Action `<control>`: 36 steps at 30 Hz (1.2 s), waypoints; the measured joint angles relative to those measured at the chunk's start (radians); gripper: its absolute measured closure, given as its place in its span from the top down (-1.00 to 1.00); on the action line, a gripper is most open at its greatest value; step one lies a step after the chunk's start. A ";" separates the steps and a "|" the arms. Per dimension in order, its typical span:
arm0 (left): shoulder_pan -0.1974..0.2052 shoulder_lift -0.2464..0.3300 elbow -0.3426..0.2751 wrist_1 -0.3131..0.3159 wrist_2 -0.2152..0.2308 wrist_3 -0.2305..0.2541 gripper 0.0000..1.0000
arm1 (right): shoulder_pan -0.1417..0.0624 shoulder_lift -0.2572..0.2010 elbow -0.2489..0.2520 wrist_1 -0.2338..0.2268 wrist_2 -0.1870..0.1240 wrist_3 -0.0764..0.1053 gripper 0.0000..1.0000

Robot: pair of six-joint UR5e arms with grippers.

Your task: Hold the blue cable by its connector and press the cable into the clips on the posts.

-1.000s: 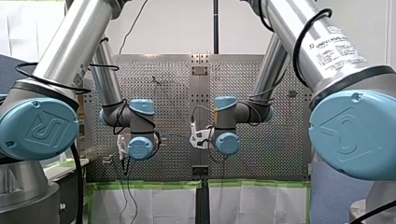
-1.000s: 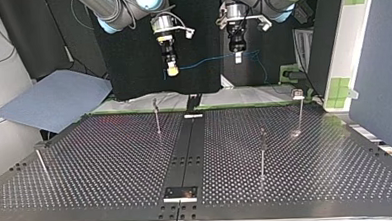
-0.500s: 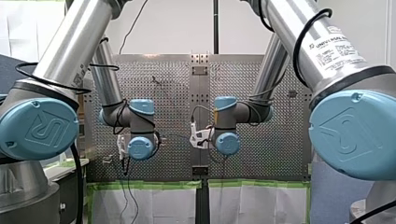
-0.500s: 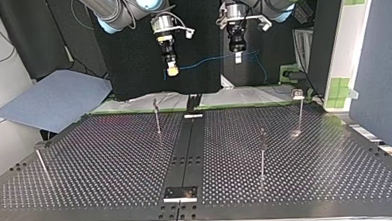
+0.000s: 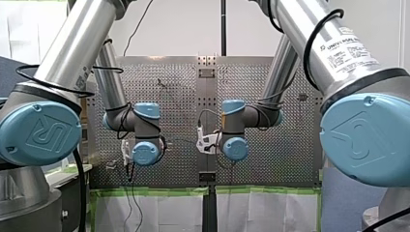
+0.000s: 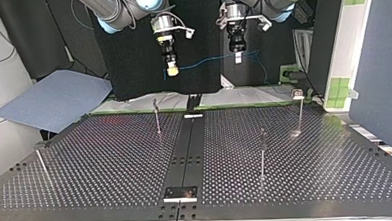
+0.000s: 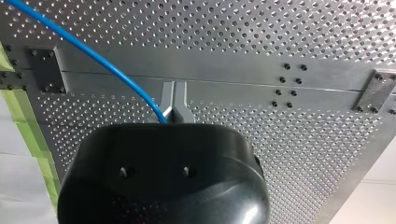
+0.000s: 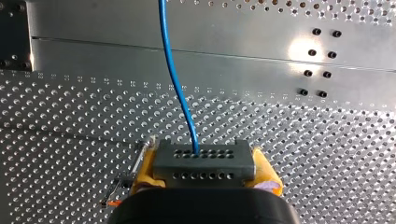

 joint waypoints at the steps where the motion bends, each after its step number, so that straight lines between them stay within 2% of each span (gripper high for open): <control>1: 0.000 0.000 0.000 0.000 0.000 0.000 -1.00 | 0.000 0.000 0.000 0.000 0.000 0.000 -1.00; 10: -0.003 -0.012 -0.001 -0.012 0.000 0.011 -1.00 | 0.000 0.003 -0.003 0.003 0.001 -0.001 -1.00; 16: -0.003 -0.064 -0.001 -0.029 -0.001 0.023 -1.00 | 0.003 0.047 -0.006 0.044 0.006 -0.003 -1.00; 22: -0.003 -0.093 -0.002 -0.031 -0.002 0.024 -1.00 | 0.003 0.087 -0.006 0.056 0.006 -0.003 -1.00; 32: -0.004 -0.096 -0.002 -0.032 -0.003 0.026 -1.00 | 0.003 0.093 -0.006 0.057 0.006 -0.003 -1.00; 36: -0.022 -0.108 -0.003 -0.050 -0.021 0.044 -1.00 | 0.003 0.093 -0.006 0.057 0.006 -0.003 -1.00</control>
